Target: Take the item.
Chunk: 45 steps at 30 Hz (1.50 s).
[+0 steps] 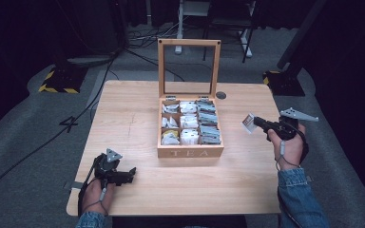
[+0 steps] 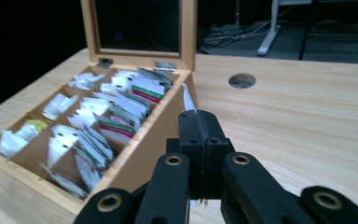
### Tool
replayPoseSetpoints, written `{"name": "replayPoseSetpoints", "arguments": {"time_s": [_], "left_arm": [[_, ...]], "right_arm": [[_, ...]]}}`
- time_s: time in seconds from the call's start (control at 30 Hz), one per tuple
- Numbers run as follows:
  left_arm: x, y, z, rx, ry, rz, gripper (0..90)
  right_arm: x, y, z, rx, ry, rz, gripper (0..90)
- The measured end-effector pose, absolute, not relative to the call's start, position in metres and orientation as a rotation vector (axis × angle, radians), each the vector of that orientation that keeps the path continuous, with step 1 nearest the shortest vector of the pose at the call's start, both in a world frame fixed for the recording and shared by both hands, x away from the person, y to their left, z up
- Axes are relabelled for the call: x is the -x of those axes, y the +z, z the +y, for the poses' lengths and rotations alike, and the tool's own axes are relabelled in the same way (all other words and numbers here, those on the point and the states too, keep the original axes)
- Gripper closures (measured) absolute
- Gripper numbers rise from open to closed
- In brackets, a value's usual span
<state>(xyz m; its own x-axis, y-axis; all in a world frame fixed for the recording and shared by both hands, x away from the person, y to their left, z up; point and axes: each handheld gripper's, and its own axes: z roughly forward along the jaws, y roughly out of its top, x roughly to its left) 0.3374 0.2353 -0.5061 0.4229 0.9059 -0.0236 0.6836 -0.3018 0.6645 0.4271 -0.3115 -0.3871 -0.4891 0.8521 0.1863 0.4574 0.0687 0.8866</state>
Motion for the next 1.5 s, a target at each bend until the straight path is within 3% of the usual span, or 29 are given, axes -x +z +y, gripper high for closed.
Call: {"name": "replayPoseSetpoints", "arguments": {"time_s": [0.8,1.27,1.5], "left_arm": [[-0.338,-0.506,0.235,-2.081,0.480,1.338,0.0],[-0.338,-0.506,0.235,-2.078,0.478,1.340,0.0],[-0.338,-0.506,0.235,-2.082,0.480,1.338,0.0]], "right_arm": [[-0.451,-0.446,-0.323,-1.508,1.215,2.082,90.0],[-0.454,-0.459,-0.330,-1.593,1.172,2.093,89.6],[-0.456,-0.464,-0.336,-1.620,1.151,2.083,84.6]]}}
